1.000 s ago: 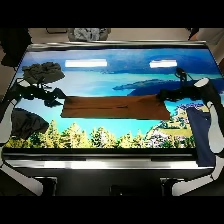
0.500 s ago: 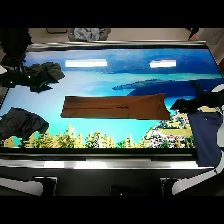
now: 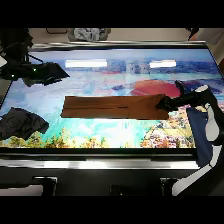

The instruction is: Fold the shirts.

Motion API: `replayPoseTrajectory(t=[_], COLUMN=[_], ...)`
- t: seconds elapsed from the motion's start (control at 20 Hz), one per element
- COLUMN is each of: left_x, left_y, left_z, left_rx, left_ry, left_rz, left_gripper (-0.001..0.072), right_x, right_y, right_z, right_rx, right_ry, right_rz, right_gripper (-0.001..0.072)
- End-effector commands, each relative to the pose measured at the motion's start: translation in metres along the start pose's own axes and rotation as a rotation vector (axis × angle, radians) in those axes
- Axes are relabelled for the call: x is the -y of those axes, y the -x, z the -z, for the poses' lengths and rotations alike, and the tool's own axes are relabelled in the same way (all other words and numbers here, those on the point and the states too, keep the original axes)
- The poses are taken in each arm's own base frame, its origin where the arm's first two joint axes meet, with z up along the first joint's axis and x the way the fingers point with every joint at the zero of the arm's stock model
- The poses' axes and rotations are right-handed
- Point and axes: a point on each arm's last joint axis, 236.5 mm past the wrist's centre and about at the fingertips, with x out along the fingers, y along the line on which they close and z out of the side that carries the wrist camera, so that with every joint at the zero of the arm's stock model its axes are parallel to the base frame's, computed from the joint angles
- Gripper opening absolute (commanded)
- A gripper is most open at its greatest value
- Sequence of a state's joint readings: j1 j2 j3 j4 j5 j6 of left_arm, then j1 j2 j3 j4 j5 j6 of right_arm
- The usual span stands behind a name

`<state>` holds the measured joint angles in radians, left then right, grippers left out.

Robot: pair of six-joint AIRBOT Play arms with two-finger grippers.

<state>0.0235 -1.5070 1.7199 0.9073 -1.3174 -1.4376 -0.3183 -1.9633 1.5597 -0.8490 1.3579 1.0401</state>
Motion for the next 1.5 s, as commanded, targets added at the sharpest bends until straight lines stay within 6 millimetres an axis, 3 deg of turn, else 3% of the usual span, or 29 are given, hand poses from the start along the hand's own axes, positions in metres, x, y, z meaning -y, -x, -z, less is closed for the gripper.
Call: replayPoseTrajectory(t=[0.0, 0.05, 0.1, 0.15, 0.25, 0.45, 0.55, 0.75, 0.95, 1.15, 1.3, 1.45], left_x=[0.033, 0.039, 0.045, 0.050, 0.057, 0.074, 0.098, 0.138, 0.157, 0.180, 0.207, 0.232], left_y=[-0.021, -0.031, -0.043, -0.058, -0.095, -0.175, -0.206, -0.254, -0.287, -0.305, -0.318, -0.332], left_z=[0.016, 0.026, 0.036, 0.049, 0.072, 0.117, 0.135, 0.150, 0.176, 0.195, 0.209, 0.226], left_rx=[-0.054, -0.084, -0.117, -0.155, -0.214, -0.300, -0.325, -0.296, -0.333, -0.374, -0.395, -0.417], left_ry=[-0.105, -0.139, -0.157, -0.177, -0.179, -0.150, -0.098, 0.056, 0.093, 0.122, 0.164, 0.217], left_rz=[0.040, 0.053, 0.065, 0.077, 0.092, 0.114, 0.187, 0.308, 0.340, 0.383, 0.441, 0.493], left_gripper=[0.0541, 0.0369, 0.0192, 0.0095, 0.0044, 0.0032, 0.0031, 0.0030, 0.0030, 0.0030, 0.0030, 0.0030], right_x=[-0.027, -0.032, -0.039, -0.047, -0.067, -0.107, -0.121, -0.150, -0.187, -0.217, -0.231, -0.234], right_y=[-0.015, -0.012, -0.004, 0.007, 0.031, 0.081, 0.104, 0.142, 0.177, 0.202, 0.214, 0.217], right_z=[-0.013, -0.017, -0.021, -0.024, -0.027, -0.010, 0.003, 0.030, 0.055, 0.086, 0.101, 0.103], right_rx=[0.025, 0.042, 0.065, 0.085, 0.121, 0.132, 0.125, 0.128, 0.173, 0.193, 0.209, 0.220], right_ry=[0.043, 0.054, 0.076, 0.104, 0.169, 0.259, 0.287, 0.326, 0.374, 0.410, 0.424, 0.422], right_rz=[-0.016, -0.017, -0.015, -0.006, 0.009, 0.055, 0.094, 0.151, 0.170, 0.183, 0.193, 0.195], right_gripper=[0.0113, 0.0055, 0.0049, 0.0048, 0.0047, 0.0046, 0.0046, 0.0046, 0.0046, 0.0046, 0.0047, 0.0047])
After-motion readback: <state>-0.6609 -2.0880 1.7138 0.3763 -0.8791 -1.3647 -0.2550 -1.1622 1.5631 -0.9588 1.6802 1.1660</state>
